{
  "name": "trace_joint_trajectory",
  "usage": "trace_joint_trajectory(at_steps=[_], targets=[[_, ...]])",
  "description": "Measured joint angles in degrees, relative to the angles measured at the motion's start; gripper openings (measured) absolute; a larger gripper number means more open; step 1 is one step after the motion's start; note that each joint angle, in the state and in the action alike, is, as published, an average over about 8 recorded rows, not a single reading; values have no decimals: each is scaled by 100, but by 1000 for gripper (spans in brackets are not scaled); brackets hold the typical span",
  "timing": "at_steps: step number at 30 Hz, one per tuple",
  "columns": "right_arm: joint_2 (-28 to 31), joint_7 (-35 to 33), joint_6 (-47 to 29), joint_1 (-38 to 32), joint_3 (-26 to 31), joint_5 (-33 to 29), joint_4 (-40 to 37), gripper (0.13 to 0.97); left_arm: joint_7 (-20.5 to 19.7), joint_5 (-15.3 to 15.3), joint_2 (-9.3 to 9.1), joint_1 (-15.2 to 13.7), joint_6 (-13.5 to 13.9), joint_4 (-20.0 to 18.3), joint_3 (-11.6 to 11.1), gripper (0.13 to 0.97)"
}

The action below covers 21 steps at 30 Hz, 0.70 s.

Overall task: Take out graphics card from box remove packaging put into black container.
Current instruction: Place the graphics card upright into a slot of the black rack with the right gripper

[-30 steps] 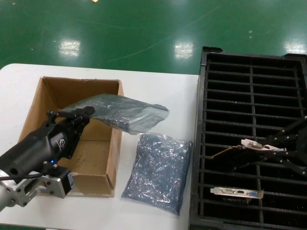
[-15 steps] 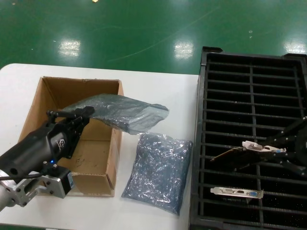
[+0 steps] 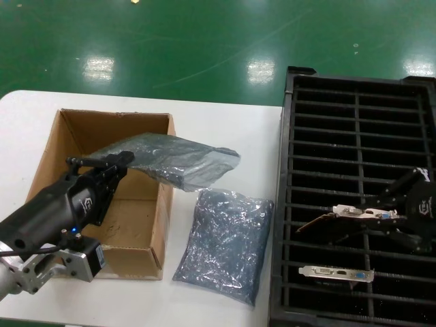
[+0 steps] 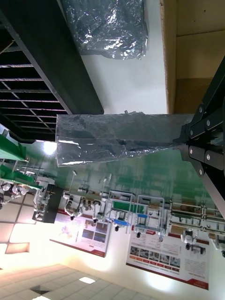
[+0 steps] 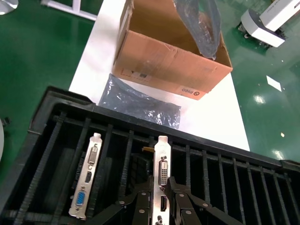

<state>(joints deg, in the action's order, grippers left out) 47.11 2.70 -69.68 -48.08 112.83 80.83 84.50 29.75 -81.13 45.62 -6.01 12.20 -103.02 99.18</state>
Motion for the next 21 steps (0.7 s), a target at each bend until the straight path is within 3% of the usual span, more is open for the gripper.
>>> trace_joint_trajectory(at_steps=[21], targets=[[-180, -127, 92, -105, 85, -430, -1, 187, 0, 0, 0, 0, 0, 0, 0, 139]])
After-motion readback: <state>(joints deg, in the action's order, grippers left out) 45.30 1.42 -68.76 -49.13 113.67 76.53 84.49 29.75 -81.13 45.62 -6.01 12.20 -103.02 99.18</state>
